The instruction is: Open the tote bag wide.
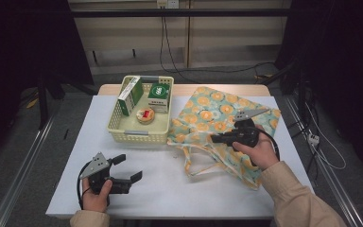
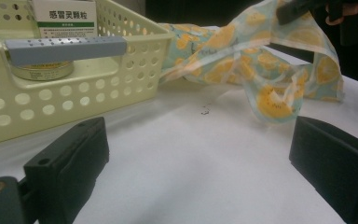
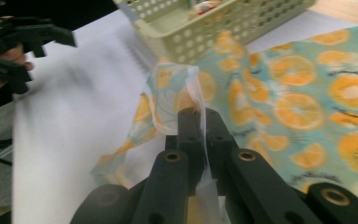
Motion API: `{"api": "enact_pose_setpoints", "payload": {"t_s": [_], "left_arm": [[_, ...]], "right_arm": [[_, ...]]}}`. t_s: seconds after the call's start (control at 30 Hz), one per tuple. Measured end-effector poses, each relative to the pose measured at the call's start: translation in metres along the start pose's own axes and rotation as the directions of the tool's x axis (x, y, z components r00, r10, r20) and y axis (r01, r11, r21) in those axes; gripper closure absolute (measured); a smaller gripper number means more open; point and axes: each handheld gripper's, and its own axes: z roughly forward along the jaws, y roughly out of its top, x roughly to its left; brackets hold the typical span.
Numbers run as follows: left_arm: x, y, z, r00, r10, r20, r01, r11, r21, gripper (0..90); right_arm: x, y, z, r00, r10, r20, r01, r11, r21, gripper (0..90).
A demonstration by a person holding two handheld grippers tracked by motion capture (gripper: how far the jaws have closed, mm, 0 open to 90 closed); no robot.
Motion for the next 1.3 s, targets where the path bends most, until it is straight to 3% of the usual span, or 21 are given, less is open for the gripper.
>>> {"api": "enact_pose_setpoints", "payload": {"t_s": [0.1, 0.23, 0.33, 0.57, 0.73, 0.87, 1.0, 1.13, 1.2, 1.3], "left_arm": [[-0.001, 0.0, 0.0, 1.0, 0.0, 0.001, 0.0, 1.0, -0.002, 4.6], [0.0, 0.0, 0.0, 1.0, -0.001, 0.001, 0.001, 1.0, -0.003, 4.6], [-0.001, 0.001, 0.001, 1.0, -0.009, 0.001, 0.009, 0.9999, -0.006, 4.6], [-0.012, 0.007, 0.01, 0.9991, 0.03, 0.031, -0.03, 0.9995, 0.005, 4.5], [-0.014, 0.006, 0.014, 0.9989, 0.023, 0.04, -0.024, 0.9996, 0.014, 4.5], [-0.013, 0.006, 0.013, 0.9994, 0.007, 0.035, -0.008, 0.9999, 0.006, 4.5], [-0.012, 0.005, 0.013, 0.9993, 0.013, 0.035, -0.014, 0.9998, 0.014, 4.5], [-0.013, 0.005, 0.013, 0.9993, 0.014, 0.036, -0.014, 0.9998, 0.015, 4.5], [-0.012, 0.005, 0.013, 0.9993, 0.013, 0.036, -0.013, 0.9998, 0.014, 4.5], [-0.011, 0.005, 0.012, 0.9994, 0.012, 0.033, -0.013, 0.9998, 0.014, 4.5]], "right_arm": [[-0.013, 0.004, -0.003, 0.9978, -0.025, 0.061, 0.023, 0.999, 0.032, 88.3], [-0.028, 0.003, -0.005, 0.9972, 0.04, 0.063, -0.041, 0.999, 0.009, 88.4], [-0.03, -0.001, -0.002, 0.9969, 0.037, 0.069, -0.038, 0.999, 0.018, 88.3], [-0.023, -0.006, 0.008, 0.9988, 0.032, 0.038, -0.033, 0.999, 0.024, 88.3], [-0.002, -0.01, 0.017, 0.9994, -0.026, -0.024, 0.027, 0.998, 0.052, 88.7], [0.019, -0.015, 0.024, 0.9929, -0.05, -0.108, 0.056, 0.997, 0.054, 89.6], [0.045, -0.024, 0.038, 0.9781, -0.076, -0.194, 0.093, 0.992, 0.082, 90.0], [0.067, -0.035, 0.055, 0.9585, -0.071, -0.276, 0.104, 0.989, 0.105, 90.0], [0.075, -0.04, 0.063, 0.9514, -0.078, -0.298, 0.119, 0.986, 0.119, 90.0], [0.081, -0.047, 0.072, 0.9473, -0.078, -0.311, 0.128, 0.981, 0.145, 87.9]]}}
